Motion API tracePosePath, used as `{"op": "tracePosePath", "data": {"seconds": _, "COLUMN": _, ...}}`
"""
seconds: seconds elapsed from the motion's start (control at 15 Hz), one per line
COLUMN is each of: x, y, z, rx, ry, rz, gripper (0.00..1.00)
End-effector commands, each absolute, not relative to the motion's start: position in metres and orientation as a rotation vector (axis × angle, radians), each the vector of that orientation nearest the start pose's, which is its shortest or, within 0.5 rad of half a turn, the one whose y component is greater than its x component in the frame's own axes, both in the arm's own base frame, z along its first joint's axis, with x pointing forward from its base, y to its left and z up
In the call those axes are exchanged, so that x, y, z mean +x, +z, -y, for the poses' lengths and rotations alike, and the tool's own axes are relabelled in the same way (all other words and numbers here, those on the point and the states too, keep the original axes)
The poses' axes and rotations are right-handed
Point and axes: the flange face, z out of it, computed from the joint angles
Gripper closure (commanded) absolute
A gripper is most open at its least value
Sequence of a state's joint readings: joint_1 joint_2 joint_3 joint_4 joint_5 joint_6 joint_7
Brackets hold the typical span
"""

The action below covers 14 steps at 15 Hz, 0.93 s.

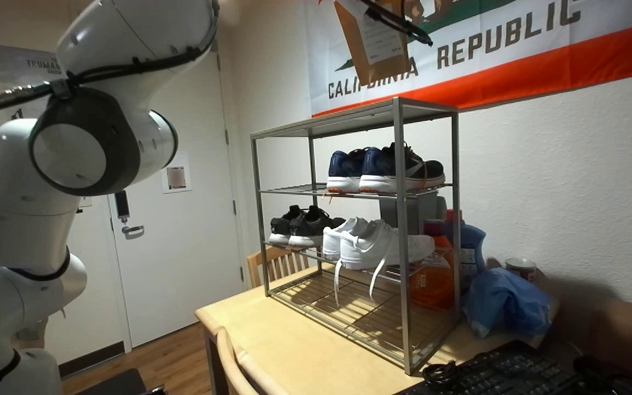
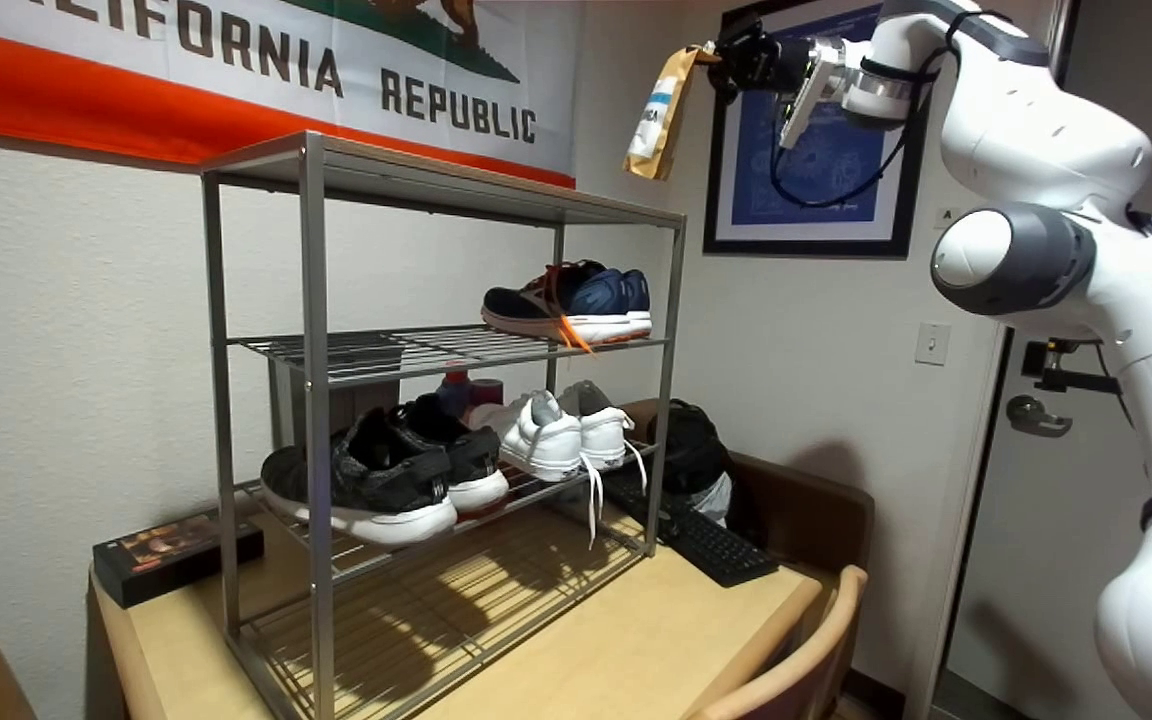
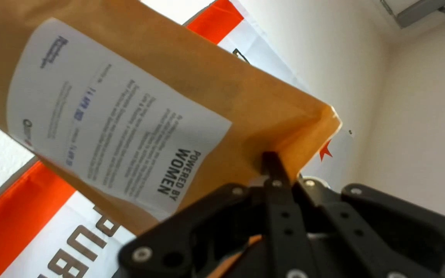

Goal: Pick the brown bag and put it on top of the rack

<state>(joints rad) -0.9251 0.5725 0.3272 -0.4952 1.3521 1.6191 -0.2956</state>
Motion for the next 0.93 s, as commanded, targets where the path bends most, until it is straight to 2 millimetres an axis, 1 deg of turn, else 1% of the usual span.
{"op": "tracePosePath", "data": {"seconds": 0.0, "x": 0.508, "y": 0.862, "z": 0.358, "rx": -1.675, "ry": -1.252, "rz": -0.003, "gripper": 0.99}}
{"op": "tracePosePath", "data": {"seconds": 0.4, "x": 0.534, "y": 0.845, "z": 0.346, "rx": -1.689, "ry": -1.181, "rz": -0.027, "gripper": 0.99}}
{"op": "tracePosePath", "data": {"seconds": 0.6, "x": 0.539, "y": 0.843, "z": 0.342, "rx": -1.694, "ry": -1.159, "rz": -0.064, "gripper": 0.99}}
{"op": "tracePosePath", "data": {"seconds": 0.87, "x": 0.541, "y": 0.842, "z": 0.342, "rx": -1.705, "ry": -1.144, "rz": -0.102, "gripper": 0.99}}
